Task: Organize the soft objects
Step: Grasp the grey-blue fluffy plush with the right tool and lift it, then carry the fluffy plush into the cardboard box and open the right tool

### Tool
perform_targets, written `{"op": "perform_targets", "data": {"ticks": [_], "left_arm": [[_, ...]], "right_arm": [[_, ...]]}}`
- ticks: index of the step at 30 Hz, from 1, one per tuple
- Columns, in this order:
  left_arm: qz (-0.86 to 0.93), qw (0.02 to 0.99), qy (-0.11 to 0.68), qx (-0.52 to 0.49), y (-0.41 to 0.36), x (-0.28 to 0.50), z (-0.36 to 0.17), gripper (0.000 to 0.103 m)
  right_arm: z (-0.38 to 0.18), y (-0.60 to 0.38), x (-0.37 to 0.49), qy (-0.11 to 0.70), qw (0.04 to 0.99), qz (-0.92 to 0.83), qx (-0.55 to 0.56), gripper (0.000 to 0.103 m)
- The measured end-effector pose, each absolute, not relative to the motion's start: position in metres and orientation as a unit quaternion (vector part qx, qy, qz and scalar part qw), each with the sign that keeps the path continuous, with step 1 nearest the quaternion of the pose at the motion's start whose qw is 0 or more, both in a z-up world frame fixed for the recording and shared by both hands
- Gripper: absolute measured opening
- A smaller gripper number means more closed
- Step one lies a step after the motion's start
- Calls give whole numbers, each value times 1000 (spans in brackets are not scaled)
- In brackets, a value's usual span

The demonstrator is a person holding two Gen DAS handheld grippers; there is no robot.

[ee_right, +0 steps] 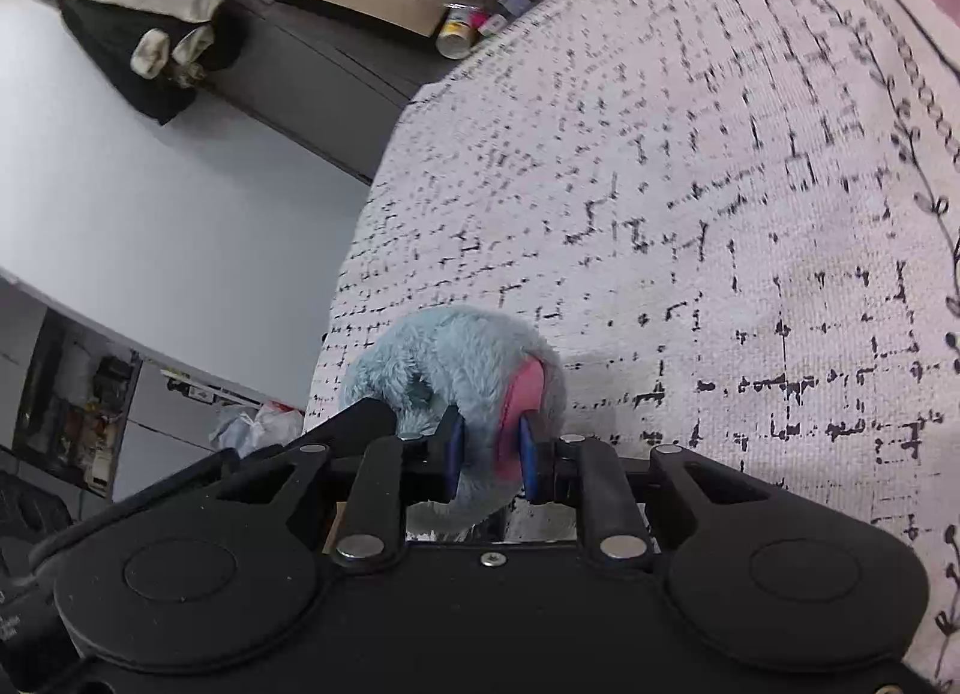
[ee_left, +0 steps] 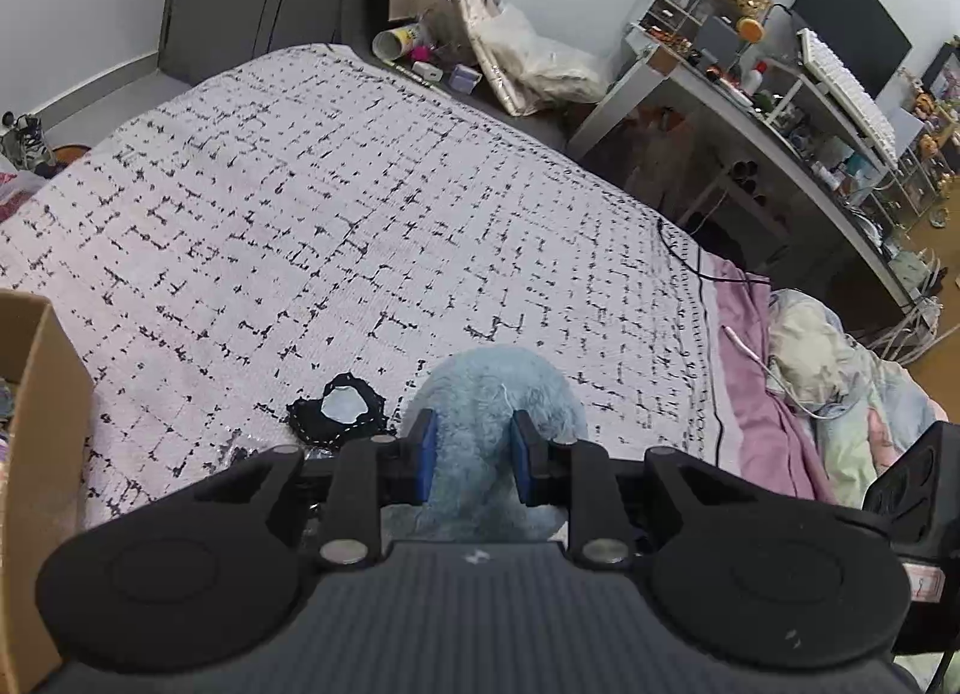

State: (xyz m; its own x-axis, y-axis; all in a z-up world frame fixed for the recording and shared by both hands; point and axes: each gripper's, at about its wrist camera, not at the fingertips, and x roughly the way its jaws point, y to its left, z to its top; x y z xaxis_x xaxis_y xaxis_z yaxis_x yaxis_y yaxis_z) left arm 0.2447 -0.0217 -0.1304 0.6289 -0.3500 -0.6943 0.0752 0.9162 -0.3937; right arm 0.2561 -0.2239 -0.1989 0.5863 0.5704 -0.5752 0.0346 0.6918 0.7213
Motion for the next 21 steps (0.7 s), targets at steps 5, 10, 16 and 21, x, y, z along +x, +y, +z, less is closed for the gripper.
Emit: {"op": "perform_targets", "data": {"ticks": [5, 10, 16, 21], "left_arm": [[-131, 884, 413, -176, -17, 232, -117, 24], [-136, 886, 402, -187, -10, 215, -104, 24], [-133, 893, 382, -196, 3, 201, -81, 24], [-127, 900, 365, -201, 15, 189, -64, 24]], "right_arm": [[-181, -224, 241, 414, 826, 162, 345, 19], [-160, -219, 236, 402, 839, 166, 326, 19], [-137, -206, 227, 385, 849, 178, 315, 19], [-122, -195, 220, 373, 853, 190, 311, 19]]}}
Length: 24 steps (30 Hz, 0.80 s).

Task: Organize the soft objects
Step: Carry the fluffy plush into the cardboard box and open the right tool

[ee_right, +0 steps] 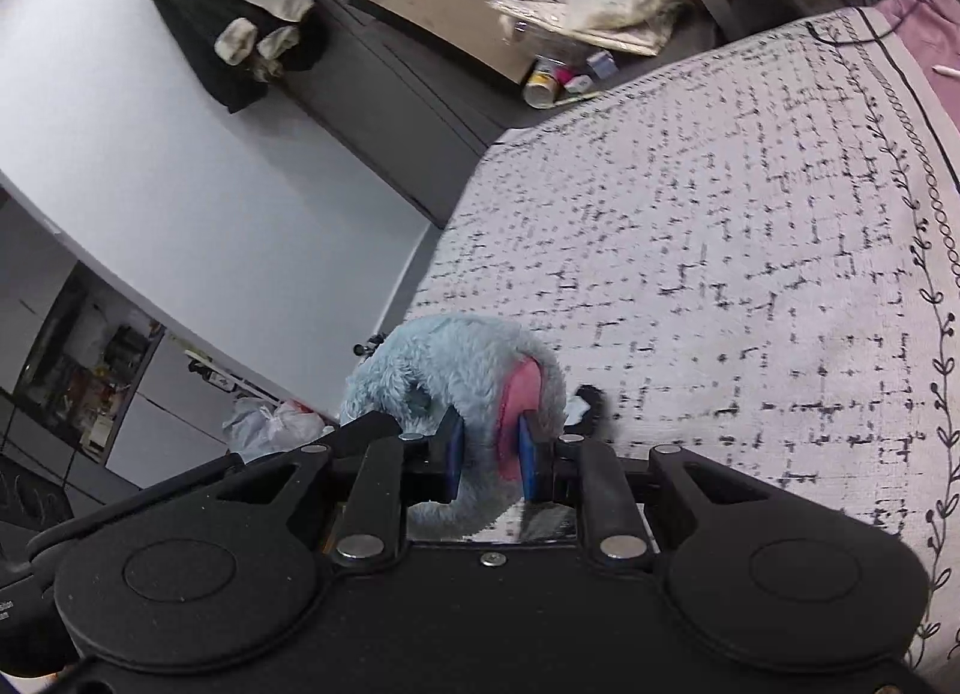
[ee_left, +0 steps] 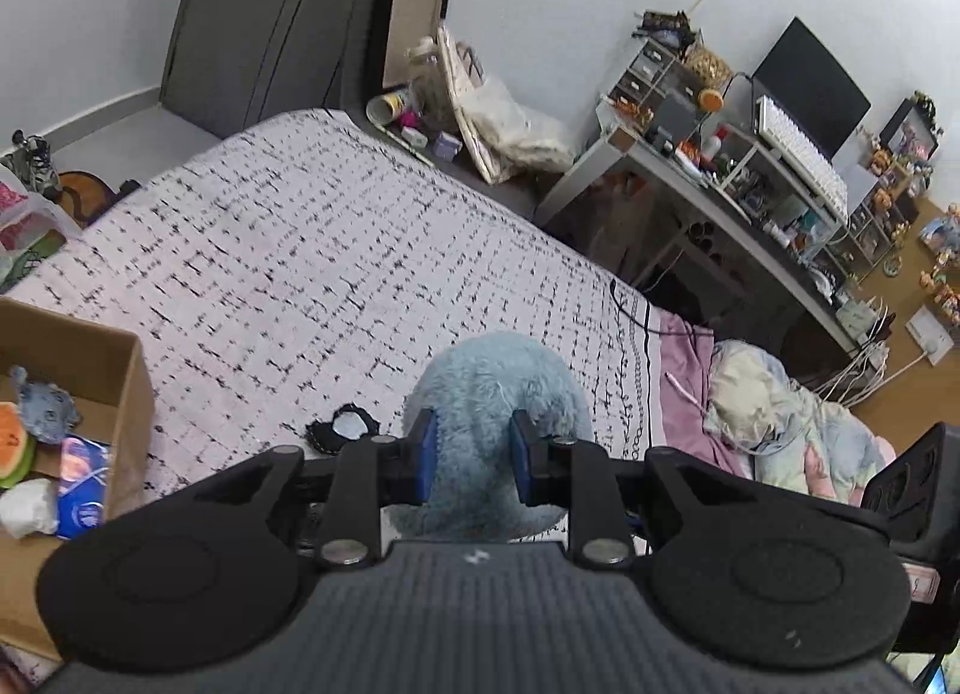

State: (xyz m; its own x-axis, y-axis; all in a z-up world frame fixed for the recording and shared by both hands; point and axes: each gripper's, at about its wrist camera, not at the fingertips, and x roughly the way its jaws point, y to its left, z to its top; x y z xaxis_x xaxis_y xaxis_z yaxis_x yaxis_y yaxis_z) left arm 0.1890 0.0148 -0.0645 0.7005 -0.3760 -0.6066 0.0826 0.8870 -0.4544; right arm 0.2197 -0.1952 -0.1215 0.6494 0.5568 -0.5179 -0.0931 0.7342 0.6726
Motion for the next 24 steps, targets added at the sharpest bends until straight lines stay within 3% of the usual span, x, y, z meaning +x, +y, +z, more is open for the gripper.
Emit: {"op": "perform_targets", "data": {"ticks": [24], "left_arm": [[-98, 899, 345, -251, 87, 140, -46, 24]], "right_arm": [[-93, -126, 181, 360, 864, 216, 279, 19]]}}
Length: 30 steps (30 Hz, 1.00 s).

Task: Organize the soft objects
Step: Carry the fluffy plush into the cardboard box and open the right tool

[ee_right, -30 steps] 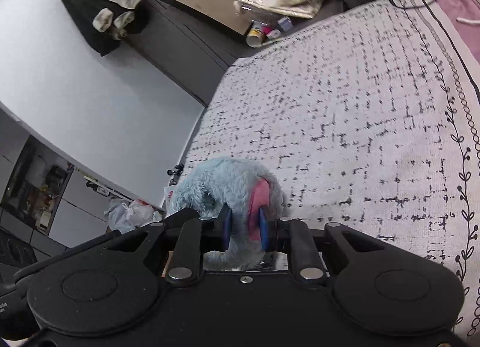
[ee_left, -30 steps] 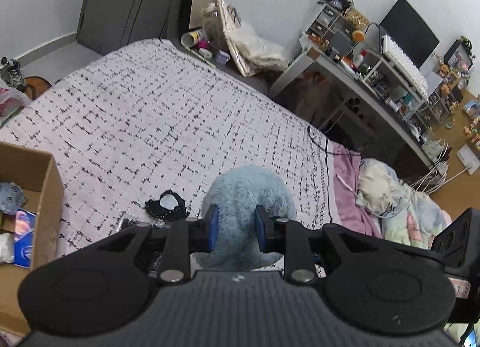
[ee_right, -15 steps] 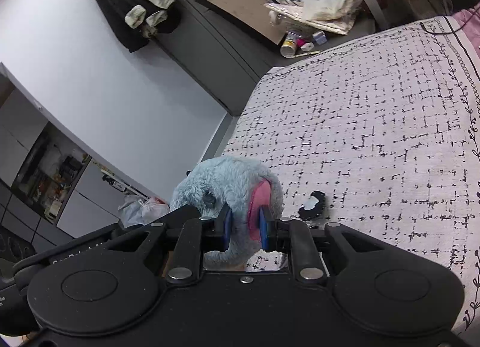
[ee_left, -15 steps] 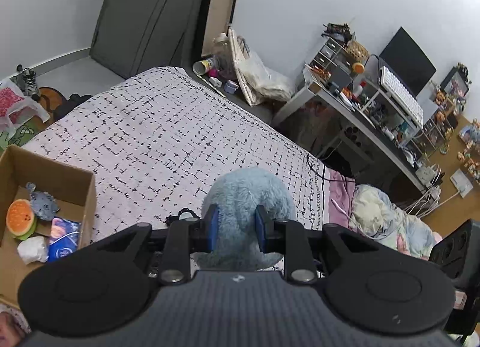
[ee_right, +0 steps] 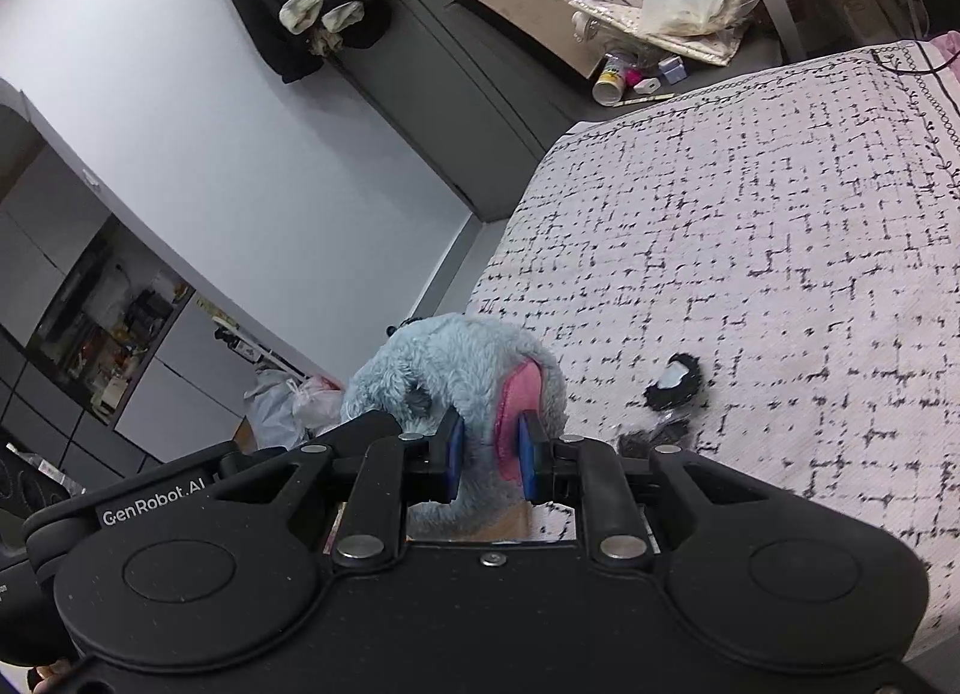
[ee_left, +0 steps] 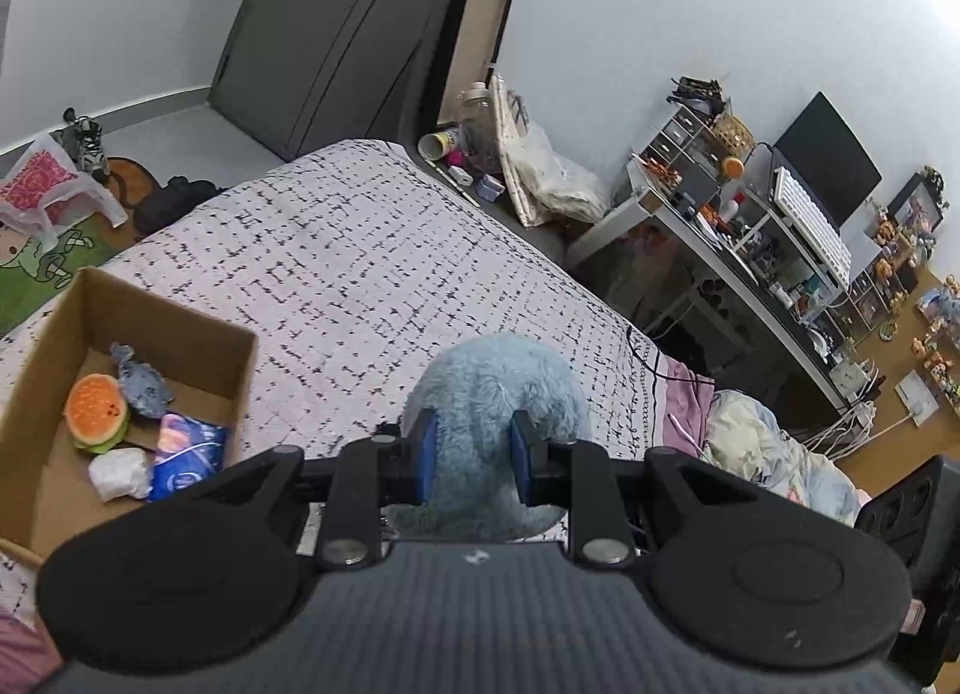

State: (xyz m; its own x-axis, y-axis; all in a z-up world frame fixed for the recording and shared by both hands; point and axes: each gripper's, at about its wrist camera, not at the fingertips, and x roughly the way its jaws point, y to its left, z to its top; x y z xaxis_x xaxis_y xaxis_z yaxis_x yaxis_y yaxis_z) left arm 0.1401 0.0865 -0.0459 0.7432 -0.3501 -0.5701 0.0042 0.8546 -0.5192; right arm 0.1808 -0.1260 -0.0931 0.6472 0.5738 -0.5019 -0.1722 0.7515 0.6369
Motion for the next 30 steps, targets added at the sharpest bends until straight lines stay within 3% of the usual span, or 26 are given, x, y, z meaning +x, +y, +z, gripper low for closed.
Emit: {"op": "perform_targets", "data": {"ticks": [30], "left_arm": [[10, 879, 359, -314, 221, 106, -88, 24]], "right_arm": [[-122, 17, 172, 417, 836, 267, 238, 22]]}}
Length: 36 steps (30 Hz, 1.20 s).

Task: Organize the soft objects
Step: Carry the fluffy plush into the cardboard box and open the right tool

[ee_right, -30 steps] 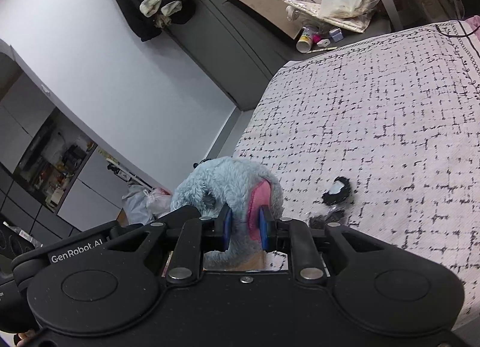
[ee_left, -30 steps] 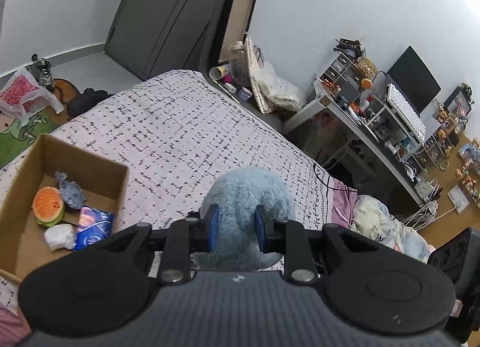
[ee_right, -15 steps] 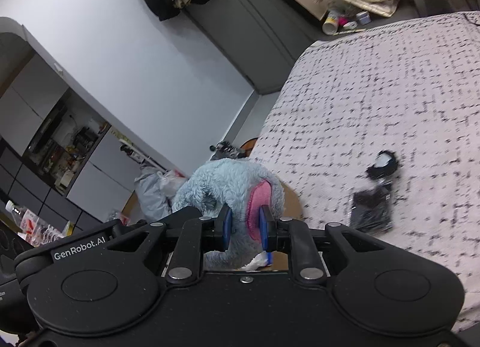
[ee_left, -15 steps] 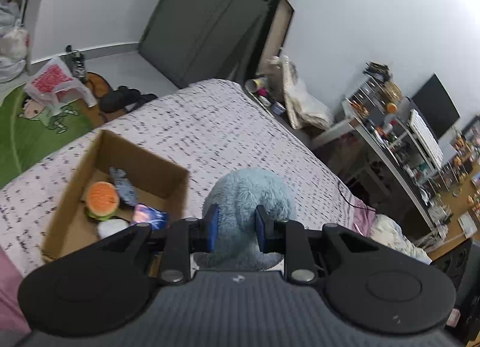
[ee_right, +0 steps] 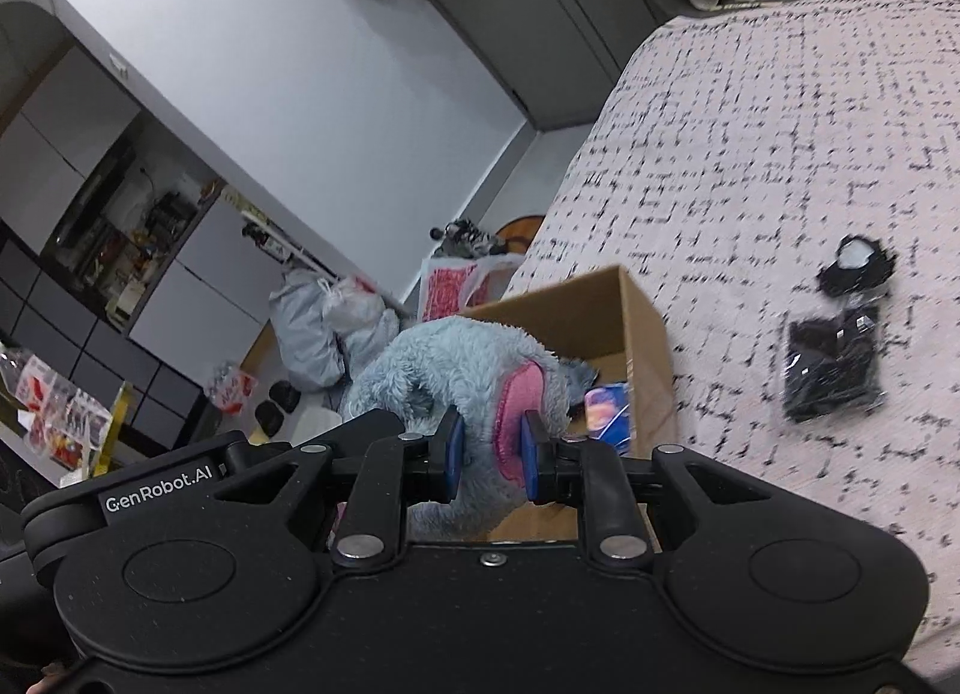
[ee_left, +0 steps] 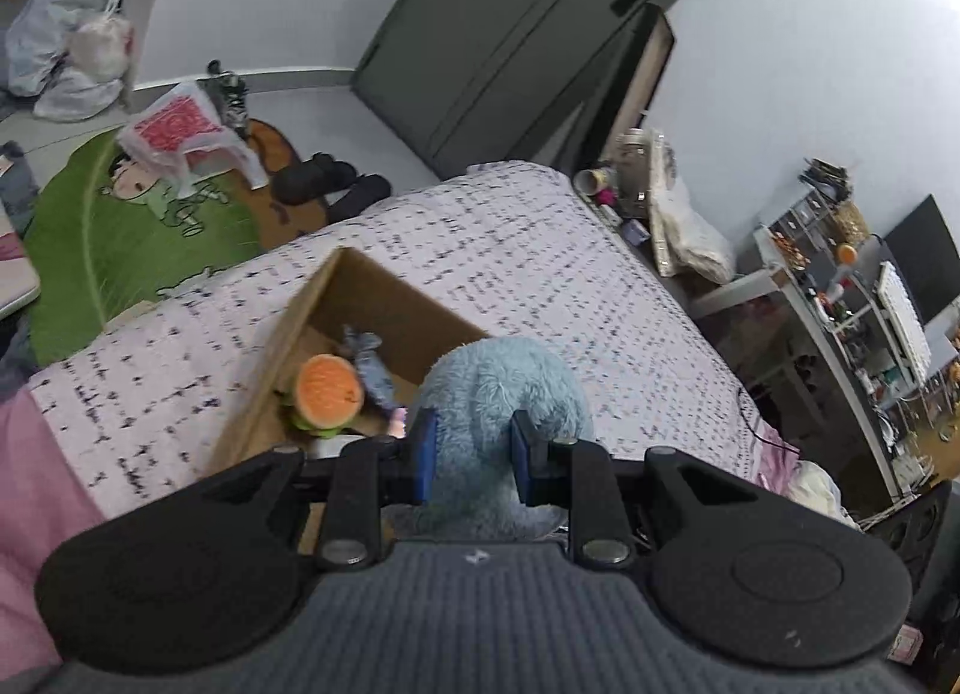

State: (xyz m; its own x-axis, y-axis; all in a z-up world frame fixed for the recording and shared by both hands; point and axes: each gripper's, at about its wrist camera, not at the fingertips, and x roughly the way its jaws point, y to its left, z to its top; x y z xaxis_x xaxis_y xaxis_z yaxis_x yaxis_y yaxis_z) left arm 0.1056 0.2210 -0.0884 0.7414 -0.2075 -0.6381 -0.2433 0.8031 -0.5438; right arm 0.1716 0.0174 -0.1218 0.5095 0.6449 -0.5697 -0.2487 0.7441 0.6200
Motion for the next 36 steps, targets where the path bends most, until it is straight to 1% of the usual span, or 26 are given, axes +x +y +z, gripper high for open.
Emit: {"op": "perform_targets", "data": {"ticks": [6, 7, 8, 9, 10, 11, 14, 16, 17, 18, 19, 20, 22, 23, 25, 27, 32, 33, 34, 36], "left_arm": [[26, 871, 374, -317, 243, 106, -101, 25], [32, 869, 378, -318, 246, 107, -104, 25], [42, 868, 381, -316, 247, 107, -105, 25], [52, 869, 383, -310, 249, 107, -106, 26], [60, 870, 385, -301, 249, 108, -106, 29], [67, 872, 386, -293, 249, 109, -106, 29], [66, 871, 392, -290, 250, 111, -103, 31], [65, 870, 395, -289, 248, 111, -101, 36], [67, 871, 395, -285, 246, 112, -99, 37], [69, 872, 395, -281, 245, 111, -98, 41], [71, 873, 394, -276, 242, 111, -96, 48], [73, 874, 394, -274, 240, 111, -95, 51], [78, 876, 393, -269, 235, 110, -92, 62], [80, 876, 394, -267, 232, 111, -92, 64], [79, 876, 394, -266, 227, 111, -89, 77], [69, 876, 397, -266, 220, 112, -86, 82], [70, 879, 404, -243, 199, 112, -73, 85], [68, 881, 402, -240, 194, 111, -70, 87], [65, 883, 399, -237, 189, 110, -66, 92], [66, 888, 392, -232, 179, 109, -60, 96]], "right_arm": [[-135, 39, 173, 433, 826, 274, 236, 23], [-137, 41, 174, 440, 821, 277, 236, 25], [-140, 44, 175, 450, 815, 280, 234, 32], [-141, 47, 176, 459, 811, 282, 228, 39], [-142, 49, 175, 463, 811, 282, 222, 51], [-141, 50, 174, 461, 814, 279, 216, 54], [-138, 46, 173, 461, 818, 273, 209, 54], [-136, 39, 174, 463, 818, 267, 214, 55], [-135, 36, 174, 462, 820, 263, 213, 56], [-134, 32, 174, 460, 822, 260, 212, 58], [-133, 28, 173, 458, 824, 257, 212, 62], [-132, 23, 172, 457, 826, 254, 212, 64], [-131, 15, 171, 457, 827, 249, 212, 66], [-130, 11, 170, 456, 829, 246, 212, 68], [-130, 2, 170, 452, 832, 241, 212, 72], [-128, -8, 167, 447, 837, 235, 210, 76], [-120, -32, 160, 437, 849, 228, 191, 87], [-118, -37, 158, 434, 850, 229, 191, 88], [-115, -43, 157, 431, 852, 230, 190, 91], [-111, -52, 154, 424, 856, 230, 188, 95]]}}
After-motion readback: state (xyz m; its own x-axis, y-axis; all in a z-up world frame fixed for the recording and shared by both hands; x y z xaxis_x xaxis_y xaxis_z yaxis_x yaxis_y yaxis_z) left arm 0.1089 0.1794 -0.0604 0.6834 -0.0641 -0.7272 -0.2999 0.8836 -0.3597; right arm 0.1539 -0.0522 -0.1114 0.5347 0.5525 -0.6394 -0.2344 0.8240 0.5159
